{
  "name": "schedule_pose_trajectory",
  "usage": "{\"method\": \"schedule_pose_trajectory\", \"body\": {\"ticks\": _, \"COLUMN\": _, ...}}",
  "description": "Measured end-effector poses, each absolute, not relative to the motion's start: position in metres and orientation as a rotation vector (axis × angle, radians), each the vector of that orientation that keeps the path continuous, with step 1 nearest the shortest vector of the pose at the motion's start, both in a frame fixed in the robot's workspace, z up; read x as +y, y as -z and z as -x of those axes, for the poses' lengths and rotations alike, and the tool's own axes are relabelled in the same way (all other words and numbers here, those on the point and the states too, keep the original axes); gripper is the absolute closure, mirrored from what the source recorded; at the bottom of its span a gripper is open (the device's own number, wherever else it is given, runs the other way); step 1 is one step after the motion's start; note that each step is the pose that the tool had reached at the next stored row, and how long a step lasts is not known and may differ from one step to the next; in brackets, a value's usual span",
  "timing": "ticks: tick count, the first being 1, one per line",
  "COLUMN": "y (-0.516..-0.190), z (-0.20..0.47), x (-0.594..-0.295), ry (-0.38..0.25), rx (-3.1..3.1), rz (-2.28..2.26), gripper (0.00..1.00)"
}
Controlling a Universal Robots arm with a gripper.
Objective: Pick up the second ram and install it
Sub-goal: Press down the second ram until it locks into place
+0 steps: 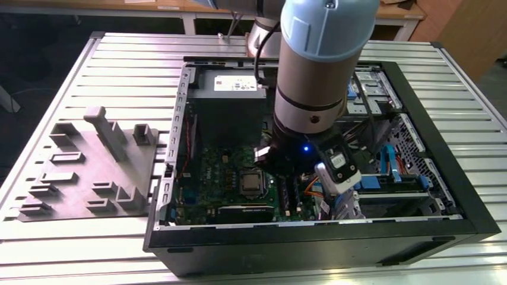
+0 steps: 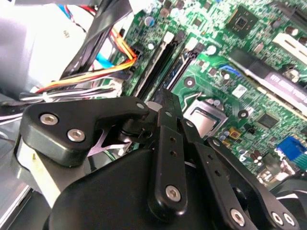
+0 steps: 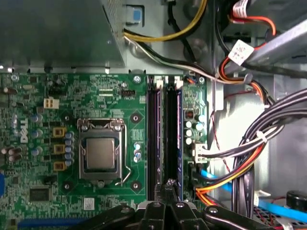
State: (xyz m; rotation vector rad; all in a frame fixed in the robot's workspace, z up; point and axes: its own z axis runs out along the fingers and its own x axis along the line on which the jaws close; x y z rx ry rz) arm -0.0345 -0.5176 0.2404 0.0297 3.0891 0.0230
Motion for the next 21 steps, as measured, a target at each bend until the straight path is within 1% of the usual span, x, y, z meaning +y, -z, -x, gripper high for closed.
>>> {"method": "schedule_pose_trajectory", "body": {"ticks": 8, "y": -0.237, "z": 0.034, "x": -0.522, "ry": -0.008, "rx": 3.089, "rz": -0.029, "gripper": 0.9}}
{"method": "schedule_pose_trajectory", "body": {"ticks": 21, "y": -0.228, "z": 0.035, "x": -0.522, "ry": -0.004, "rx": 3.089, "rz": -0.029, "gripper": 0.9}}
